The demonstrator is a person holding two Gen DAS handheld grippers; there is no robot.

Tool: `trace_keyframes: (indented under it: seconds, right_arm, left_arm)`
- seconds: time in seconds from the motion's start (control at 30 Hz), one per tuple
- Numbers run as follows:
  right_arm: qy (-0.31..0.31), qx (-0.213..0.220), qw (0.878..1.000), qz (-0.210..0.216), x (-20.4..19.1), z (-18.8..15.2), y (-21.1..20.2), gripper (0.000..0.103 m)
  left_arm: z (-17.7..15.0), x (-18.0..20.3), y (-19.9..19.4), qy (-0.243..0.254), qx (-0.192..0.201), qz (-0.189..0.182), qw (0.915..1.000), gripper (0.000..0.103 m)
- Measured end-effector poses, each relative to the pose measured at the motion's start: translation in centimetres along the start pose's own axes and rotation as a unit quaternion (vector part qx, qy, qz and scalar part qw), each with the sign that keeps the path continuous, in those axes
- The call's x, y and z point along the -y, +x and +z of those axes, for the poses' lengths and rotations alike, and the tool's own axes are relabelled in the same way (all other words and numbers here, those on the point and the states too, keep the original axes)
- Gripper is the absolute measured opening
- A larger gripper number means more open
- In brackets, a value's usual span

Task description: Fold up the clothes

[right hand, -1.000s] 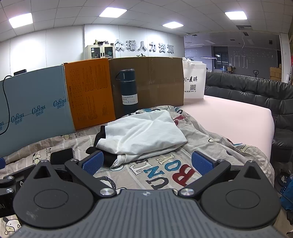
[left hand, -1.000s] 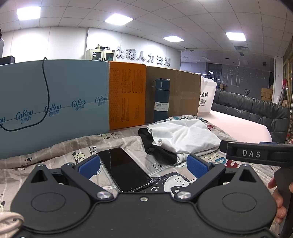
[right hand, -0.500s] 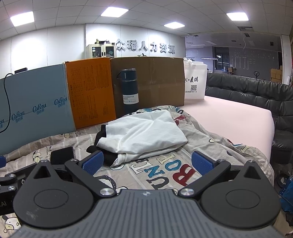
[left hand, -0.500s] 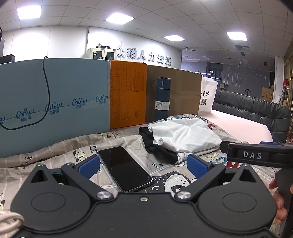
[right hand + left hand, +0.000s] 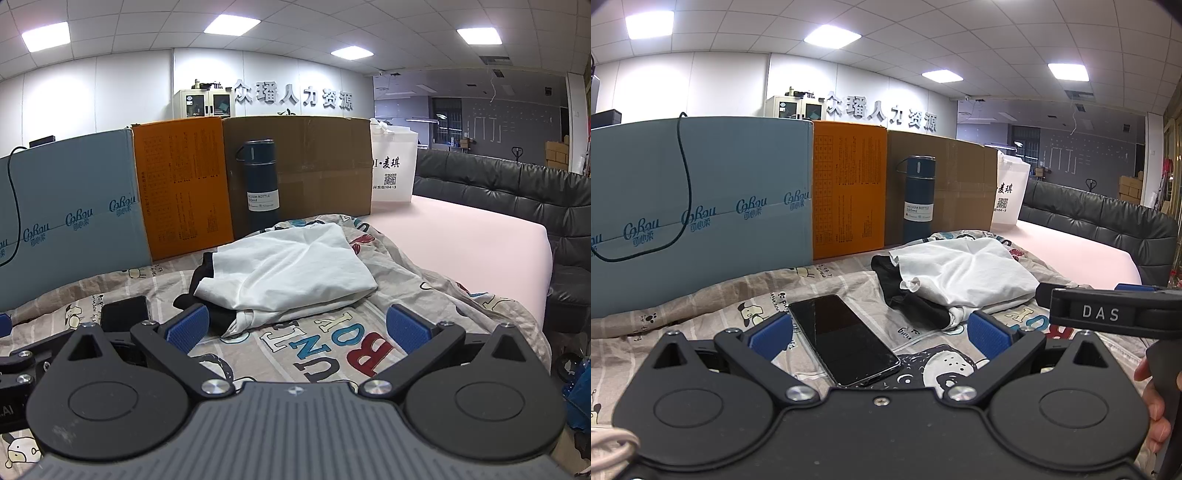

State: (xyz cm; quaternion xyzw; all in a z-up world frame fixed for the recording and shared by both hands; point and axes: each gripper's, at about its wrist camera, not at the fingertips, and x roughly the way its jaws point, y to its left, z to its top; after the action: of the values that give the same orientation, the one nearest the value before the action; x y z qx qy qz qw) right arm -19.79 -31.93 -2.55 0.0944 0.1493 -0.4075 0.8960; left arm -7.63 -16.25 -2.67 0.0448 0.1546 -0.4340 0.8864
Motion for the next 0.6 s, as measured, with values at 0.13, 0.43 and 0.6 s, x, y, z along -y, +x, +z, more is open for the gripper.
trace_keyframes:
  seconds: [0.13, 0.43, 0.6]
  right_arm:
    - [-0.001, 0.0, 1.0, 0.0, -0.03, -0.01, 0.03, 0.103]
    - [0.0, 0.001, 1.0, -0.003, 0.03, -0.03, 0.0, 0.103]
    - [0.002, 0.0, 1.0, -0.004, 0.03, -0.01, 0.09, 0.103]
  left_arm:
    - [-0.02, 0.06, -0.02, 0.001, 0.0, -0.001, 1.0, 0.103]
    - [0.02, 0.03, -0.03, 0.0, 0.0, -0.001, 1.0, 0.103]
    - [0.04, 0.0, -0.12, 0.0, 0.002, -0.002, 1.0, 0.103]
